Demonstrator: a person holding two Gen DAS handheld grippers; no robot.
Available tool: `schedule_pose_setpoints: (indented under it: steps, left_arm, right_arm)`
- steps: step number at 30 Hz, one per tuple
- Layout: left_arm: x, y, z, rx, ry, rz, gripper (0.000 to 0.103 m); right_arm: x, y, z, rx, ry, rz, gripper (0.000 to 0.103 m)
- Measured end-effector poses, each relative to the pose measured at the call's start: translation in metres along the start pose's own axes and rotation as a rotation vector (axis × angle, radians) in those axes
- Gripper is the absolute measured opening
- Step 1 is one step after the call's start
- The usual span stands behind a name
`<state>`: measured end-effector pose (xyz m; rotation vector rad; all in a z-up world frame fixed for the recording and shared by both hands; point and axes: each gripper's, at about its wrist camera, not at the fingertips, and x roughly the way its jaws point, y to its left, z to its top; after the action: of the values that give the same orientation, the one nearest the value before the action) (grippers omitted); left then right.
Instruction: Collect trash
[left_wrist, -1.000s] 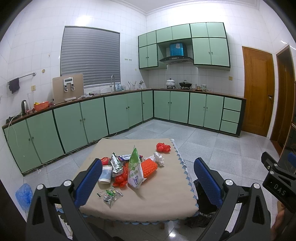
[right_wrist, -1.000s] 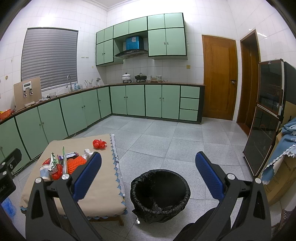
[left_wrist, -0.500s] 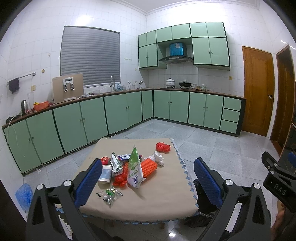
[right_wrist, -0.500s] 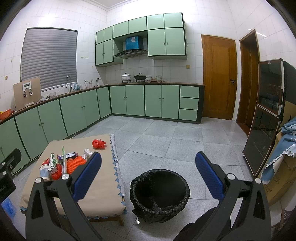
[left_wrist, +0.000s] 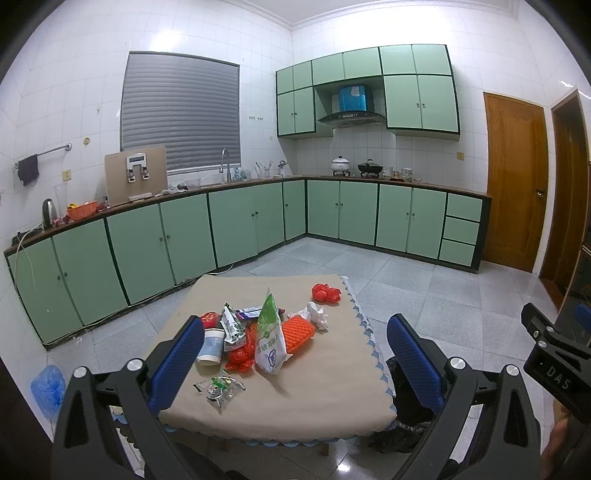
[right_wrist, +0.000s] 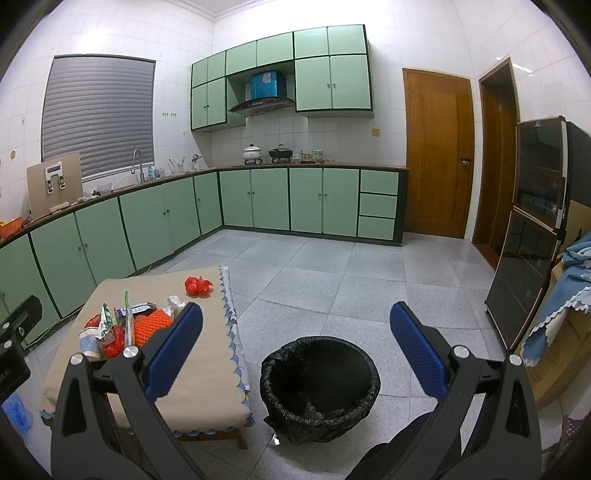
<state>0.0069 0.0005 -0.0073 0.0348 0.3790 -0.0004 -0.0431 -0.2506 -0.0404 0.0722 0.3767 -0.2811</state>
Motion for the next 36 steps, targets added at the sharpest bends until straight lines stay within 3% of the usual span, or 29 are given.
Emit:
schedule_pose_setpoints:
  steps: [31,36]
  left_arm:
    - [0.007,0.006,-0.005,-0.012,0.022,0.007,0.097]
    - [0.020,0.020,-0.022,-0.027,0.059,0.005,0.097]
  right_arm:
    - [0.006,0.008,0.000,-0.010,0.015,0.006,0.098]
    - [0.022,0.020,-0.006,-0.030,0.033,0.086,0.098]
